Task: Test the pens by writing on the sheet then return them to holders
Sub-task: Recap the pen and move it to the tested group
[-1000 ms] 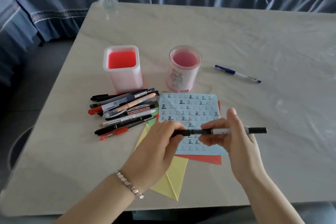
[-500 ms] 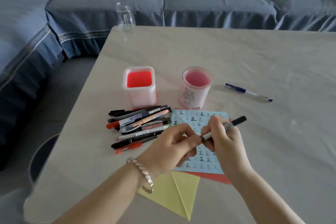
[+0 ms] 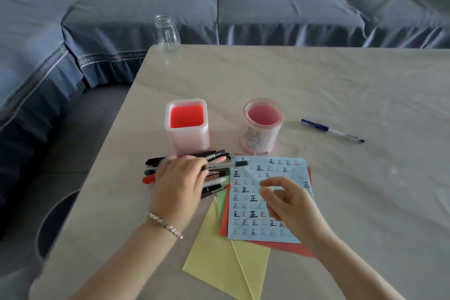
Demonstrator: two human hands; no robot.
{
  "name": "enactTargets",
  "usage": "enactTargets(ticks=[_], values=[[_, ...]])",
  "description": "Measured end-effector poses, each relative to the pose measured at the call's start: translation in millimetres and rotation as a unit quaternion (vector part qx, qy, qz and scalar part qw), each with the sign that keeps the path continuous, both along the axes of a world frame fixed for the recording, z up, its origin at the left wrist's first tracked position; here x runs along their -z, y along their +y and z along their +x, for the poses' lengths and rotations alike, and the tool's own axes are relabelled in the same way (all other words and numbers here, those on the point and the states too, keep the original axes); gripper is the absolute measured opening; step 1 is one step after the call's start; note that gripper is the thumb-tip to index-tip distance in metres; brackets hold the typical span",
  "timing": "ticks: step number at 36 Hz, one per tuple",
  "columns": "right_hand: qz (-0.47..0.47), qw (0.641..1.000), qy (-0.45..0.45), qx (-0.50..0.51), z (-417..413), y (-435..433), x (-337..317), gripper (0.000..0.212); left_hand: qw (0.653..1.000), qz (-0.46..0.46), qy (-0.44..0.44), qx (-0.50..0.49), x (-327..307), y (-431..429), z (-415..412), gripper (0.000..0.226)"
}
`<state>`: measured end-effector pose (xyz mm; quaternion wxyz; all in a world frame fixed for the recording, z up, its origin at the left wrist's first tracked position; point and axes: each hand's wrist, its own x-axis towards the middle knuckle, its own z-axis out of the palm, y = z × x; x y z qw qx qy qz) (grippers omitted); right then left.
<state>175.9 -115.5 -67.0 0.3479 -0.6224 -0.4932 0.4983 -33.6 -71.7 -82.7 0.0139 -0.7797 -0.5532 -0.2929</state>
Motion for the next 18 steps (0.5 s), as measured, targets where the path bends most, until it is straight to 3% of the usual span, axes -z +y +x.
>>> enactTargets(ticks=[5,8,10,13,18], values=[[-0.02,0.996,-0.087,0.005,34,9,14,0.004,0.994,0.051,0.066,-0.071,26,12,-16,0.003],[0.02,0.985,-0.169,0.026,59,24,15,0.005,0.994,0.048,0.072,-0.065,29,15,-13,0.015],[0.056,0.965,-0.252,0.045,81,40,15,0.009,0.995,0.058,0.065,-0.044,24,15,-6,0.009],[0.094,0.921,-0.371,0.064,118,71,18,0.024,0.998,0.042,0.044,0.007,13,11,8,0.031],[0.033,0.862,-0.505,0.04,158,107,26,0.043,0.995,-0.012,0.029,0.09,-3,0,35,0.032]])
